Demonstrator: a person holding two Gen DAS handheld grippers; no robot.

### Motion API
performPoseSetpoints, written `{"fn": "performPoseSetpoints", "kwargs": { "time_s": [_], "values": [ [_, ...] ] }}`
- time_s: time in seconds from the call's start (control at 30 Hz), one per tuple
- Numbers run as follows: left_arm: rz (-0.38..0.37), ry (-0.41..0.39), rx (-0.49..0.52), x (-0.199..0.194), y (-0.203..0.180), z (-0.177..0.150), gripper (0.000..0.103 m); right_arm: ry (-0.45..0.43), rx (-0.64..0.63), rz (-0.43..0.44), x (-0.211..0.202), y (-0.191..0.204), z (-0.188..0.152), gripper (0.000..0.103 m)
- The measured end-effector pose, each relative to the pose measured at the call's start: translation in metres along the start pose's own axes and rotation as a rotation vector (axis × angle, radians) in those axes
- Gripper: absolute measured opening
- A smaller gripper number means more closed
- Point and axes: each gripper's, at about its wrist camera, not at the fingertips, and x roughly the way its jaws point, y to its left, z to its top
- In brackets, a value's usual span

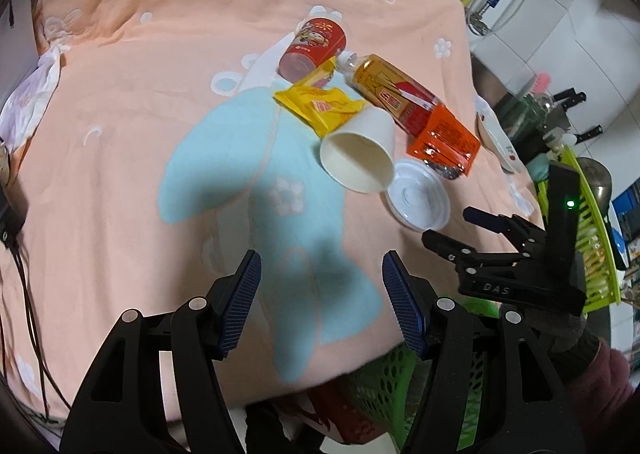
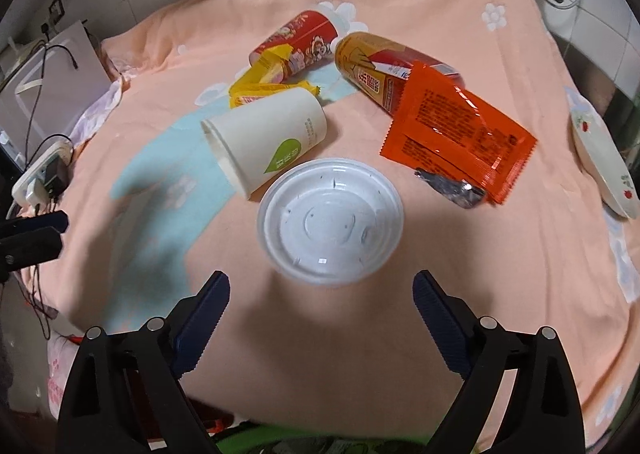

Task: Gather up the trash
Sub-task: 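Grasp the white plastic lid with the right tool while the left tool reaches the paper cup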

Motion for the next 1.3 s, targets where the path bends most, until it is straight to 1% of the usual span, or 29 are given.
{"fn": "performPoseSetpoints", "kwargs": {
  "time_s": [0.27, 0.43, 0.77, 0.97, 1.1, 1.2, 1.3],
  "values": [
    [-0.006, 0.002, 0.02, 0.01, 0.004, 0.023, 0.064, 0.045, 0.008, -0.003, 0.029, -0.008, 0.012, 0.092],
    [-0.01, 0.003, 0.044, 0.016, 0.001, 0.036, 0.065, 0.061, 0.004, 0.008, 0.037, -0.008, 0.017, 0.093],
    [-0.019, 0.018, 0.108, 0.036, -0.013, 0.062, 0.066, 0.062, -0.02, -0.001, 0.05, -0.002, 0.028, 0.094],
    [-0.021, 0.033, 0.156, 0.05, -0.024, 0.077, 0.066, 0.049, -0.028, -0.024, 0.051, -0.001, 0.029, 0.091],
    [-0.036, 0.044, 0.191, 0.061, -0.036, 0.091, 0.066, 0.039, -0.007, -0.027, 0.046, -0.006, 0.025, 0.09],
    [-0.058, 0.071, 0.219, 0.073, -0.047, 0.099, 0.066, 0.029, 0.014, -0.027, 0.038, -0.011, 0.021, 0.09],
    [-0.059, 0.103, 0.235, 0.09, -0.056, 0.104, 0.066, 0.013, 0.031, -0.029, 0.027, -0.016, 0.015, 0.09]
  ]
}}
